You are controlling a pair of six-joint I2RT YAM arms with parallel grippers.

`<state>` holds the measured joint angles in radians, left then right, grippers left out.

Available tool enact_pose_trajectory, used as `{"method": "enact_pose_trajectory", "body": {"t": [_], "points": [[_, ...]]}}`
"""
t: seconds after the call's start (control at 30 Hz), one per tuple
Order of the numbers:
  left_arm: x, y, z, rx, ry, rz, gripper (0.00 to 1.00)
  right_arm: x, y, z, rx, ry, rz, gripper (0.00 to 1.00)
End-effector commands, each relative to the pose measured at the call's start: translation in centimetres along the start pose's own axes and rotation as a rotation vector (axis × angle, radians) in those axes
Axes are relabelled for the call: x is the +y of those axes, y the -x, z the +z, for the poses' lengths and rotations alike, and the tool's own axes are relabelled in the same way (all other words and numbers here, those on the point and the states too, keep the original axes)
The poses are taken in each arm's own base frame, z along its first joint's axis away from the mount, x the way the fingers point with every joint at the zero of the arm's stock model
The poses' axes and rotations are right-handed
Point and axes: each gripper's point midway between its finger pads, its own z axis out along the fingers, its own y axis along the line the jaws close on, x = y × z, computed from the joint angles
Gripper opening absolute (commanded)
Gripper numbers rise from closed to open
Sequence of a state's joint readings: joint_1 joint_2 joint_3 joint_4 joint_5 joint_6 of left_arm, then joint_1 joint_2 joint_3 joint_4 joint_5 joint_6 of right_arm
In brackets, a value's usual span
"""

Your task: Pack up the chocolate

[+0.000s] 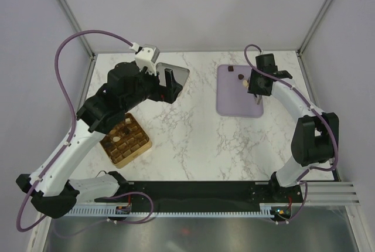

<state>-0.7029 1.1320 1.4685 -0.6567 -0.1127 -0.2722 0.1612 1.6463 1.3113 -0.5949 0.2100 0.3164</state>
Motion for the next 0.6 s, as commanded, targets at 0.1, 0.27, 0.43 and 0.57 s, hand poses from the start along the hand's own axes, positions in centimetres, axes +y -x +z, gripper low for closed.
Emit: {"method": "enact_pose_trajectory", "body": {"t": [0.1,0.27,0.43,0.57], "points": [[-0.4,0.6,-1.1,-0.026,-0.045,-0.001,1.00,0.4,2.8,0.1,-0.044,0.064,-0.008,0.52],[-0.1,0.7,-1.4,-0.035,-0.038,0.001,1.00,-0.5,2.1,1.4,-0.008,0.062,-0.005,0.52],[0.0,0.8,-1.7,-0.042,-0.035,0.000,1.00,-0.1,1.3,1.5,0.016,0.095,-0.009,0.52],[0.1,0.7,-1.9,-0.043,-0.036,0.000,1.00,0.4,0.5,1.3,0.034,0.129,-0.002,0.52]]}}
